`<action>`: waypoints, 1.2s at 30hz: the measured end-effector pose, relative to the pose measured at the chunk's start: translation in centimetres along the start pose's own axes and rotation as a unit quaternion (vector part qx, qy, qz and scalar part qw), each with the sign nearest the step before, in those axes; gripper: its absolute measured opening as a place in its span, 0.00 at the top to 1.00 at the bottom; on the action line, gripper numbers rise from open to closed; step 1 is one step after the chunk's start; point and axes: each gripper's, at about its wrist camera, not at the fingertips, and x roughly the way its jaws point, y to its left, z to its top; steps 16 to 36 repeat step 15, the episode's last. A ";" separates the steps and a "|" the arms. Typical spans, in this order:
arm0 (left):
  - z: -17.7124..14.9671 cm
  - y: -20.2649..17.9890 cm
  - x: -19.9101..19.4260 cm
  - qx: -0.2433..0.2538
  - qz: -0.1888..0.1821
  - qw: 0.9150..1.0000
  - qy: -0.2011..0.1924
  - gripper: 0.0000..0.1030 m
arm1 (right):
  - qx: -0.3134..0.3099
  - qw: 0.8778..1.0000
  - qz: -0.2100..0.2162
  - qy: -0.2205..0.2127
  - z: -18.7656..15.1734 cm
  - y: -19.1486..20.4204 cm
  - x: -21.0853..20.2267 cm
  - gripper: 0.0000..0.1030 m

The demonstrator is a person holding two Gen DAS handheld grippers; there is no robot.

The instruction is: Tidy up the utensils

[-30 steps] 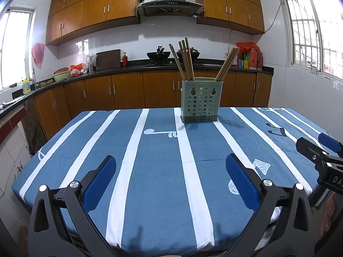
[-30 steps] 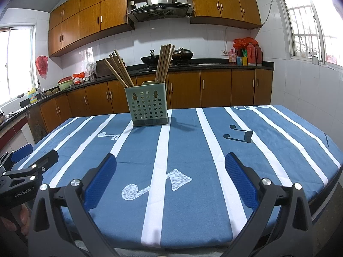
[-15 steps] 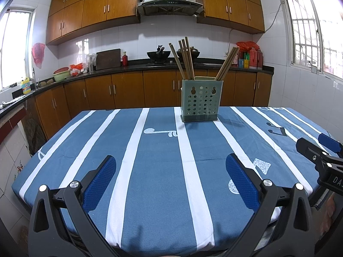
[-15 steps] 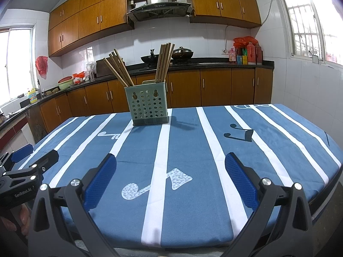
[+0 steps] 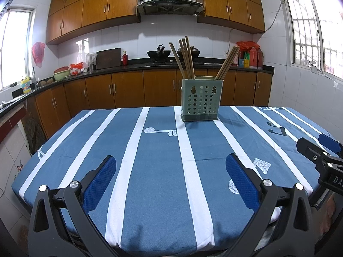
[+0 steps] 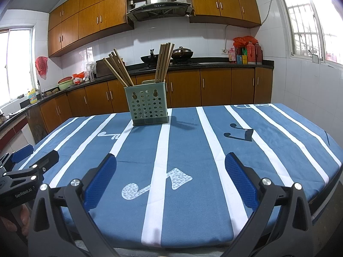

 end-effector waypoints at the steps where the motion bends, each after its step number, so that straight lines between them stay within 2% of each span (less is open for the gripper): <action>1: 0.0 0.0 0.0 0.000 0.000 1.000 0.000 0.02 | 0.000 1.000 0.000 0.000 -0.1 0.1 0.0 0.04; 36: -0.7 0.4 0.1 -0.004 0.001 1.000 0.006 0.02 | 0.000 1.000 0.000 0.000 0.1 0.0 0.0 0.04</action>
